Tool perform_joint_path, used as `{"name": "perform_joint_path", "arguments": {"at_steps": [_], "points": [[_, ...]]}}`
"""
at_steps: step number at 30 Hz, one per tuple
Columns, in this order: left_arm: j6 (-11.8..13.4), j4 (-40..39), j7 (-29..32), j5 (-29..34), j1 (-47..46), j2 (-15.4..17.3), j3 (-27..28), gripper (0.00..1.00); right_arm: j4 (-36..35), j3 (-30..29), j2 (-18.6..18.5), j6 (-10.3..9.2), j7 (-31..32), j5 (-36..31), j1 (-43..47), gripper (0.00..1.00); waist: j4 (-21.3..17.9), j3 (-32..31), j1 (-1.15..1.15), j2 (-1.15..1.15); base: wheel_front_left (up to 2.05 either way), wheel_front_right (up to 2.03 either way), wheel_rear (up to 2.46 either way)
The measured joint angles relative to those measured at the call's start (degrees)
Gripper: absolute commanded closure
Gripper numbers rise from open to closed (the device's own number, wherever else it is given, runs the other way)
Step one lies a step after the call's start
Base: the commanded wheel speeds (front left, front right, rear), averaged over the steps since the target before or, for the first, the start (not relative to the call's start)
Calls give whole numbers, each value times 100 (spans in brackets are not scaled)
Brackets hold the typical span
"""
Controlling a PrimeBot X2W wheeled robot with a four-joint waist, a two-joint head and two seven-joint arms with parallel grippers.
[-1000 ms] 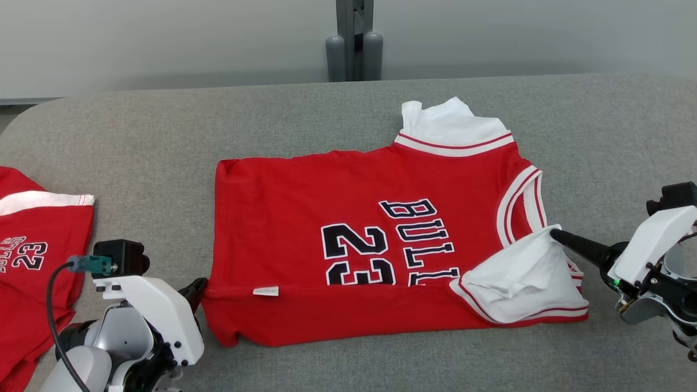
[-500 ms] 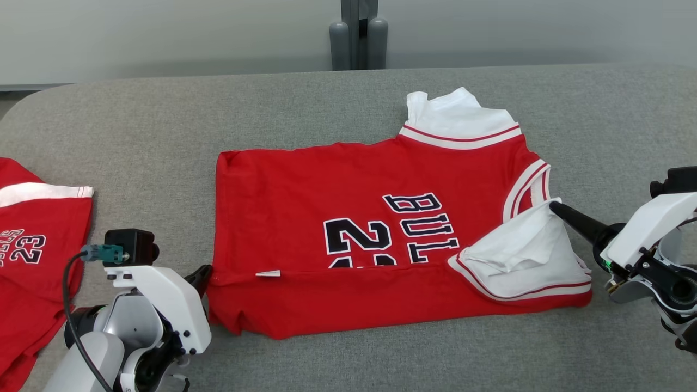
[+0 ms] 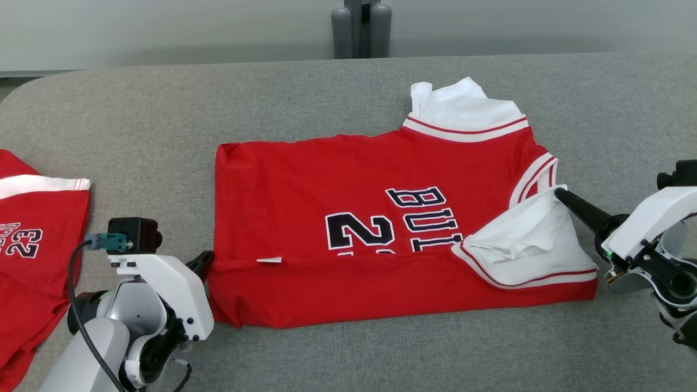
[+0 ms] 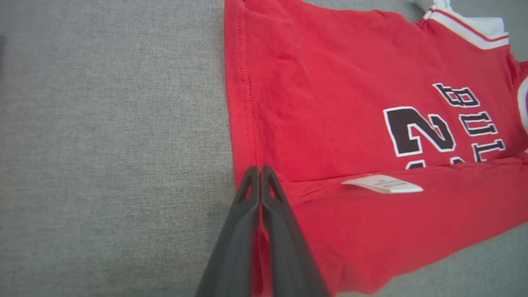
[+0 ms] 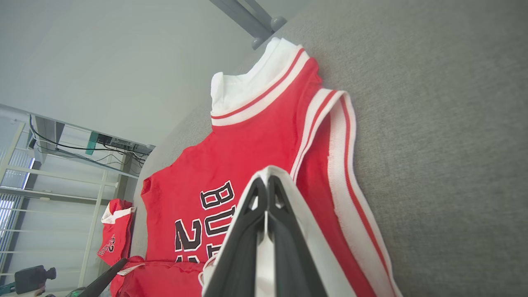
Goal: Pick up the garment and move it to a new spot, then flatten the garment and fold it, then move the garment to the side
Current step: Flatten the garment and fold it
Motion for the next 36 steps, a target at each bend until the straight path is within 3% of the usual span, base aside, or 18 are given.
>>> {"name": "perform_joint_path", "arguments": {"at_steps": [1,2,3,12,17,21,24,28,33,36], "points": [[0,20,-25,14,-34,0,-9,69,62,-3,19,0,1,9,1,74,5,2,0,0,0,0,0],[0,41,-47,43,-62,3,-16,7,122,-3,27,0,-2,2,1,0,9,3,0,0,0,0,0],[0,68,-66,82,-69,7,-27,0,168,-20,47,0,-4,19,1,0,14,2,0,0,0,0,0],[53,176,-416,285,-72,113,-30,0,243,-103,113,0,-199,-2,17,0,42,-152,0,0,0,0,0],[216,12,-1003,609,-74,142,23,0,29,-211,71,0,-580,-121,174,0,42,-351,0,0,0,0,0],[441,-212,-1726,731,-47,-24,235,0,-322,-253,47,0,-1166,-415,409,0,21,-519,0,0,0,0,0],[527,-392,-2399,716,76,-255,416,0,-650,-229,31,0,-1822,-895,661,0,-5,-639,0,0,0,0,0],[394,-380,-3396,820,311,-408,465,0,-917,-275,108,0,-2721,-1513,1079,0,-44,-766,0,0,0,0,0],[280,-98,-4164,734,723,-791,593,0,-936,-691,448,0,-2992,-2650,1603,0,-119,-879,0,0,0,0,0],[152,34,-4280,802,948,-976,670,0,-995,-1345,956,1,-3012,-3111,1992,0,-173,-942,0,0,0,0,0]]}}
